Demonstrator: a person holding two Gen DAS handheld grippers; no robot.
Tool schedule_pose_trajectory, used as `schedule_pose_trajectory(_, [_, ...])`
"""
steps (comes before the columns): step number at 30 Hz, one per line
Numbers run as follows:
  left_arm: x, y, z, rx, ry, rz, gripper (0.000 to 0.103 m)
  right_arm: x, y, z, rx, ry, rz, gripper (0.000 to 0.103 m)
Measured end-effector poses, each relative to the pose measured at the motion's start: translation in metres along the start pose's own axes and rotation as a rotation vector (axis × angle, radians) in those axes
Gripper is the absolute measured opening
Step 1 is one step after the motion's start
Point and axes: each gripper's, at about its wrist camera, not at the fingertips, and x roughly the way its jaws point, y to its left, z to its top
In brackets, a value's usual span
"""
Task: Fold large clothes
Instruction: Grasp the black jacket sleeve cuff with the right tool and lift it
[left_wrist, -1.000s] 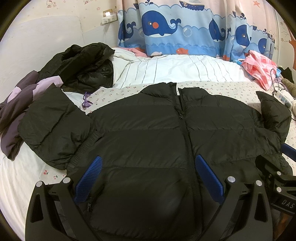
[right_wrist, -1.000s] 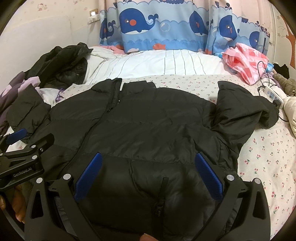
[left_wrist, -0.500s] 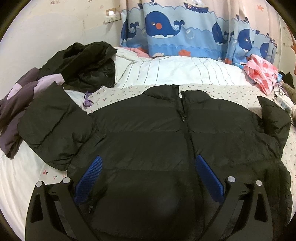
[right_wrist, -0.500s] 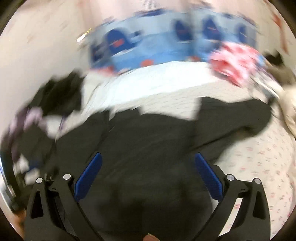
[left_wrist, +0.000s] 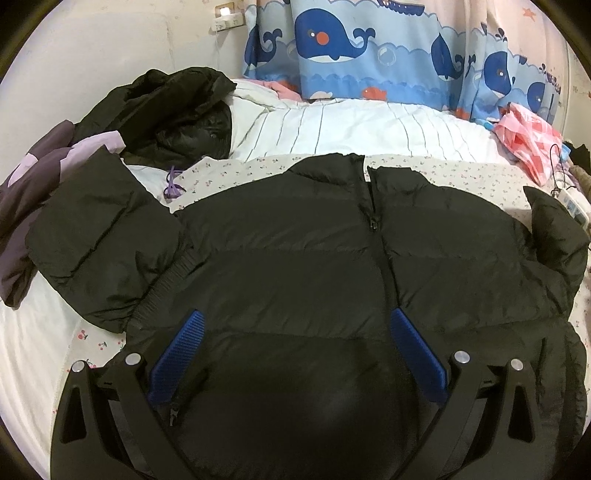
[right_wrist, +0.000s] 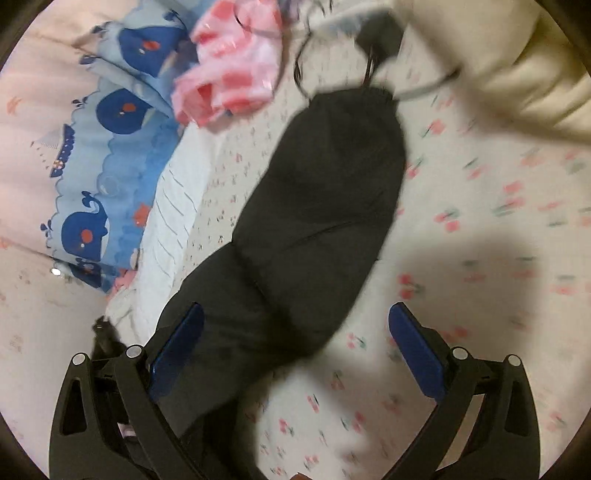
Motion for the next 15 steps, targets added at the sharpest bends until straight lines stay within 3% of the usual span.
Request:
schedule_pose_trajectory(4, [0.002,0.001,0.000,0.007,0.003,0.005,0.097,0.036,0.001,0.017,-0.021,-0.029,0.016,0.096])
schedule_pose_trajectory(5, [0.002,0.001,0.000,0.011,0.000,0.012,0.097,0.040,0.003,0.021,-0.035,-0.062,0.045,0.090])
schedule_pose_trajectory(6, [0.002,0.001,0.000,0.014,-0.002,0.016,0.097,0.043,0.007,0.028,-0.067,-0.072,0.053,0.054])
schedule_pose_trajectory(8, [0.005,0.001,0.000,0.021,0.000,0.025,0.097,0.043,0.017,0.037,-0.134,-0.091,-0.018,0.004])
schedule_pose_trajectory(10, [0.007,0.001,-0.001,0.027,0.007,0.029,0.097,0.020,0.033,0.040,-0.227,-0.175,-0.009,0.003])
schedule_pose_trajectory(13, [0.007,0.001,-0.001,0.026,0.006,0.027,0.097,-0.055,0.041,0.032,-0.309,-0.350,0.031,0.003])
schedule_pose_trajectory(15, [0.008,0.001,-0.001,0.025,0.007,0.020,0.097,-0.080,0.026,0.028,-0.308,-0.377,0.007,0.003])
